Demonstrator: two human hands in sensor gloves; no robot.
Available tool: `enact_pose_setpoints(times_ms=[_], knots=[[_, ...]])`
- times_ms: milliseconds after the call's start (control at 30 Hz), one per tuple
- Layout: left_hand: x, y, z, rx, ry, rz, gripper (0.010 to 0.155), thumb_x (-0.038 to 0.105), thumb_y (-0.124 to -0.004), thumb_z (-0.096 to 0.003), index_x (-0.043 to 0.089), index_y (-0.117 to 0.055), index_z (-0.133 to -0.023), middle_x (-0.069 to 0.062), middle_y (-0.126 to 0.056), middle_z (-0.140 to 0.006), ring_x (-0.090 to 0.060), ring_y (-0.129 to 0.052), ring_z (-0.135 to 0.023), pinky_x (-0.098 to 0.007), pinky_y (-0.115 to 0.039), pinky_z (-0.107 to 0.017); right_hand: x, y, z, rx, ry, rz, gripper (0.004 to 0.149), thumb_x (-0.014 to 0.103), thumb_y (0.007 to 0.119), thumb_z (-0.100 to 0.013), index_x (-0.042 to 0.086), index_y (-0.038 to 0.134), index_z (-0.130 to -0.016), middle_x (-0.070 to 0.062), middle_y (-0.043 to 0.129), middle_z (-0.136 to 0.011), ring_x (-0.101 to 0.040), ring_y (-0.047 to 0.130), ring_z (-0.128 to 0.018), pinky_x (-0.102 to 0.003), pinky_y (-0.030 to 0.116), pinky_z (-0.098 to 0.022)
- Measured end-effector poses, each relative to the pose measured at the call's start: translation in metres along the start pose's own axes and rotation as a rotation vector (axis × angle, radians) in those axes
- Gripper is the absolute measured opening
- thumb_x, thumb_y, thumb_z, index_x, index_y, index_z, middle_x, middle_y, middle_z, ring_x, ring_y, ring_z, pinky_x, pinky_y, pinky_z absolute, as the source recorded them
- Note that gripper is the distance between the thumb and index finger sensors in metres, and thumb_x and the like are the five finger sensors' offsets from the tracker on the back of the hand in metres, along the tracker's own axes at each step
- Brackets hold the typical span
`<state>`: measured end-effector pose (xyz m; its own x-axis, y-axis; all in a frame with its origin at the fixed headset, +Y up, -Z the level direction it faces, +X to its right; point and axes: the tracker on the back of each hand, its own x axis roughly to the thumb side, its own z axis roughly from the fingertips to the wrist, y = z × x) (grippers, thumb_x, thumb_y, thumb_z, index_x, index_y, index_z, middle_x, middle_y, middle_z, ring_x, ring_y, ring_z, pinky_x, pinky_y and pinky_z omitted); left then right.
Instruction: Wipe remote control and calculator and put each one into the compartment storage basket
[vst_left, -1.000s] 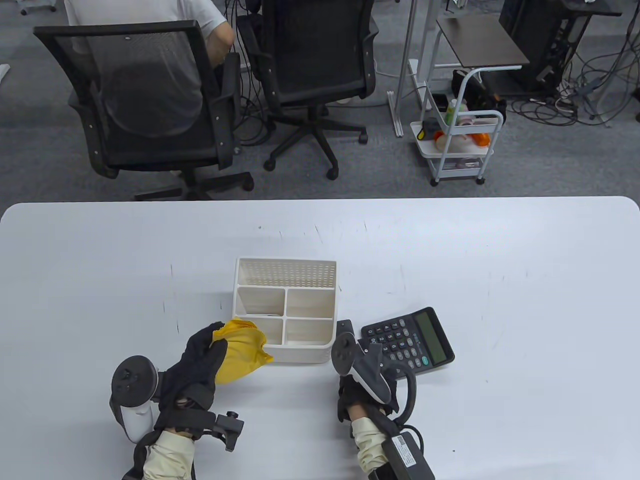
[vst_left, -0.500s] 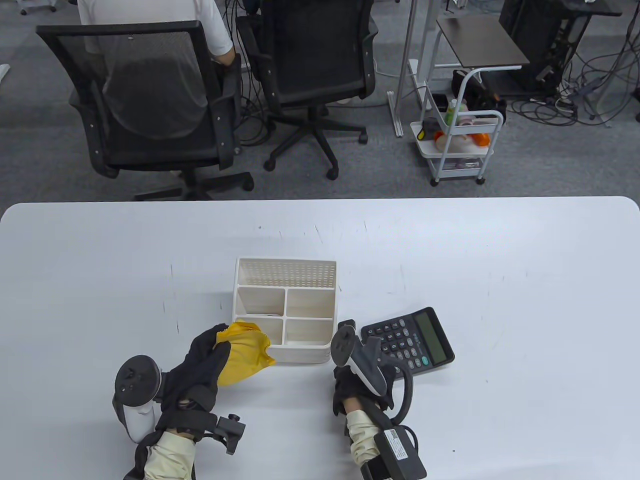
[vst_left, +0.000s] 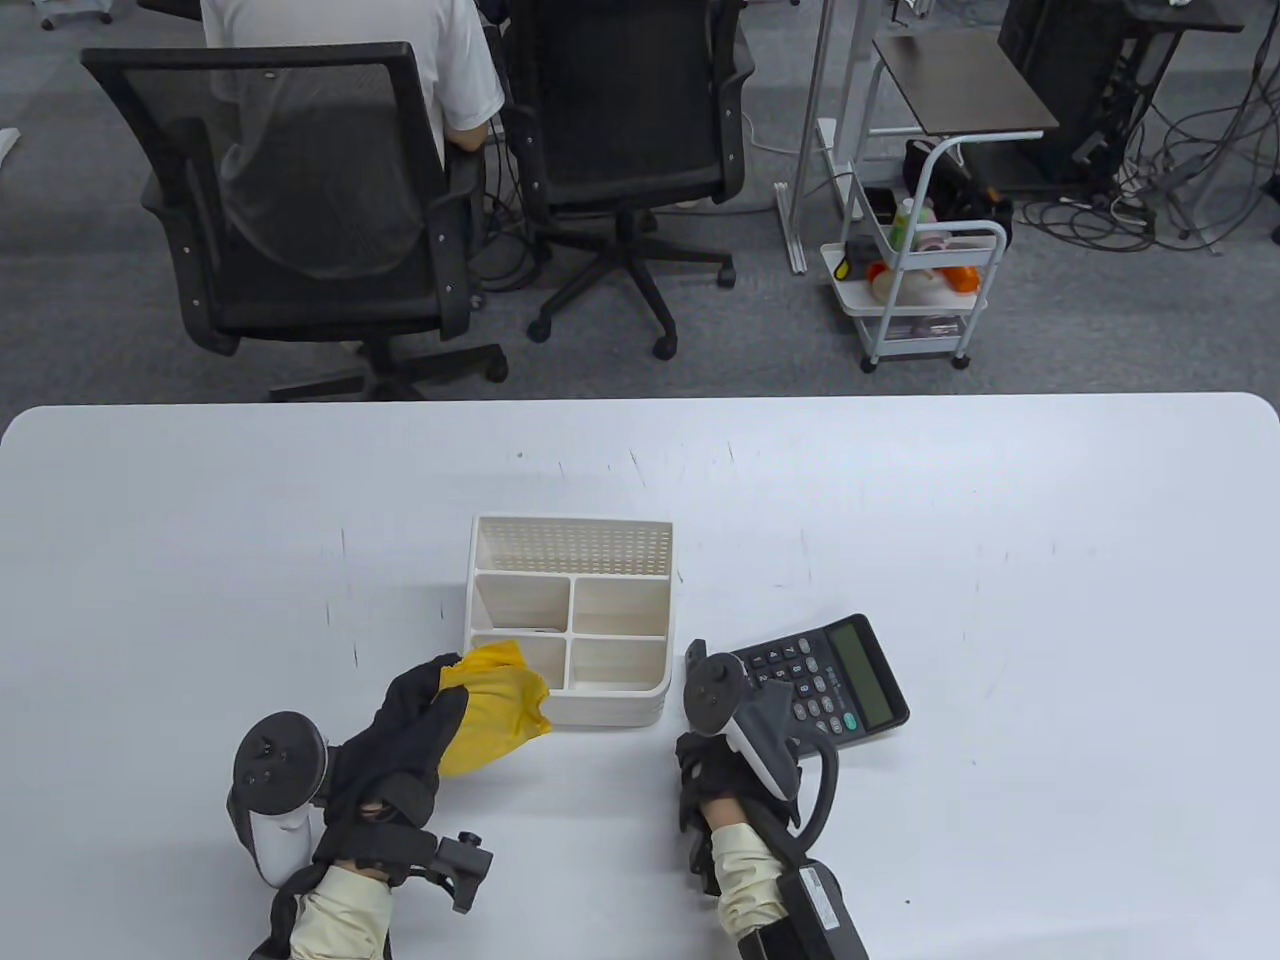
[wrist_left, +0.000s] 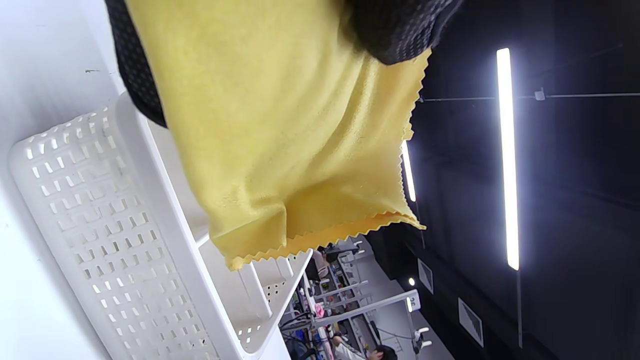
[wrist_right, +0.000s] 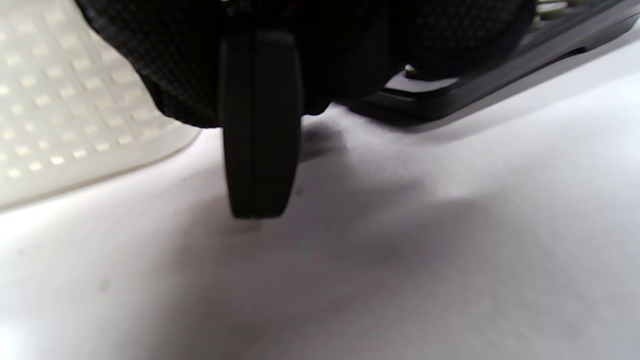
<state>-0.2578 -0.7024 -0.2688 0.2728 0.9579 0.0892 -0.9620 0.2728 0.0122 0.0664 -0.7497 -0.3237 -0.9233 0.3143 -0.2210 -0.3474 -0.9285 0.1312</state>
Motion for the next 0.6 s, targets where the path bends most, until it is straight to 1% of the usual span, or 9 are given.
enact_pose_setpoints(times_ms=[100,200,300,333,367,433,500,533,600], knots=[[0.000,0.000,0.000,0.004,-0.003,-0.003,0.042,0.034,-0.072,-0.0563,0.022,-0.068,-0.096,-0.008,-0.091,-0.090,-0.029,-0.103,-0.075,-0.046,-0.090,-0.051,-0.006,-0.014,0.005,-0.093,-0.012,-0.107,0.060,0.032,0.087,-0.048,-0.004,0.078,-0.095,-0.015,0.091,-0.066,-0.018,0.087,-0.041,-0.044,0.077,-0.040],[-0.001,0.000,0.000,0.015,-0.009,-0.007,0.041,0.035,-0.073,-0.0561,0.022,-0.067,-0.095,-0.008,-0.090,-0.091,-0.030,-0.101,-0.077,-0.047,-0.089,-0.053,-0.009,-0.032,0.015,-0.237,-0.042,-0.214,0.059,0.031,0.086,-0.049,-0.004,0.077,-0.095,-0.015,0.090,-0.067,-0.018,0.087,-0.042,-0.045,0.076,-0.041],[0.000,0.000,0.001,0.046,-0.027,-0.026,0.038,0.036,-0.073,-0.0553,0.023,-0.067,-0.091,-0.010,-0.087,-0.094,-0.032,-0.099,-0.080,-0.047,-0.089,-0.054,-0.004,-0.047,0.029,-0.396,-0.144,-0.336,0.059,0.031,0.086,-0.049,-0.004,0.076,-0.096,-0.015,0.090,-0.067,-0.018,0.087,-0.043,-0.045,0.076,-0.041],[0.001,0.000,0.001,0.047,-0.034,-0.029,0.038,0.037,-0.073,-0.0553,0.024,-0.067,-0.091,-0.011,-0.087,-0.094,-0.031,-0.099,-0.080,-0.046,-0.089,-0.054,-0.002,-0.048,0.032,-0.421,-0.156,-0.356,0.059,0.031,0.086,-0.049,-0.004,0.076,-0.096,-0.015,0.090,-0.067,-0.019,0.087,-0.043,-0.045,0.076,-0.041],[0.001,0.000,0.001,0.054,-0.038,-0.022,0.038,0.036,-0.073,-0.0553,0.024,-0.066,-0.091,-0.011,-0.087,-0.094,-0.031,-0.100,-0.080,-0.046,-0.090,-0.053,0.003,-0.050,0.039,-0.466,-0.232,-0.399,0.059,0.032,0.086,-0.049,-0.003,0.075,-0.096,-0.014,0.089,-0.068,-0.018,0.087,-0.043,-0.045,0.076,-0.042],[0.001,0.000,0.002,0.065,-0.042,-0.018,0.038,0.036,-0.072,-0.0555,0.024,-0.065,-0.091,-0.011,-0.088,-0.093,-0.030,-0.101,-0.079,-0.045,-0.091,-0.053,0.015,-0.051,0.049,-0.511,-0.312,-0.452,0.060,0.032,0.086,-0.049,-0.003,0.075,-0.096,-0.014,0.089,-0.068,-0.018,0.087,-0.044,-0.045,0.075,-0.042],[0.001,0.000,0.002,0.083,-0.049,-0.024,0.038,0.036,-0.071,-0.0561,0.024,-0.063,-0.092,-0.011,-0.087,-0.093,-0.030,-0.101,-0.079,-0.044,-0.091,-0.053,0.030,-0.049,0.060,-0.543,-0.461,-0.505,0.059,0.032,0.085,-0.050,-0.003,0.074,-0.097,-0.014,0.089,-0.069,-0.019,0.087,-0.044,-0.046,0.075,-0.042],[0.001,0.000,0.002,0.086,-0.048,-0.027,0.038,0.036,-0.071,-0.0563,0.024,-0.063,-0.092,-0.011,-0.088,-0.093,-0.030,-0.101,-0.079,-0.044,-0.091,-0.053,0.037,-0.048,0.065,-0.558,-0.488,-0.517,0.059,0.032,0.085,-0.050,-0.002,0.074,-0.097,-0.014,0.089,-0.069,-0.019,0.087,-0.045,-0.045,0.075,-0.043],[0.000,0.001,0.003,0.096,-0.041,-0.032,0.039,0.036,-0.070,-0.0572,0.025,-0.061,-0.093,-0.010,-0.089,-0.091,-0.029,-0.101,-0.079,-0.043,-0.092,-0.052,0.055,-0.045,0.080,-0.579,-0.627,-0.514,0.059,0.032,0.085,-0.050,-0.001,0.073,-0.097,-0.013,0.088,-0.070,-0.019,0.087,-0.046,-0.046,0.075,-0.043]])
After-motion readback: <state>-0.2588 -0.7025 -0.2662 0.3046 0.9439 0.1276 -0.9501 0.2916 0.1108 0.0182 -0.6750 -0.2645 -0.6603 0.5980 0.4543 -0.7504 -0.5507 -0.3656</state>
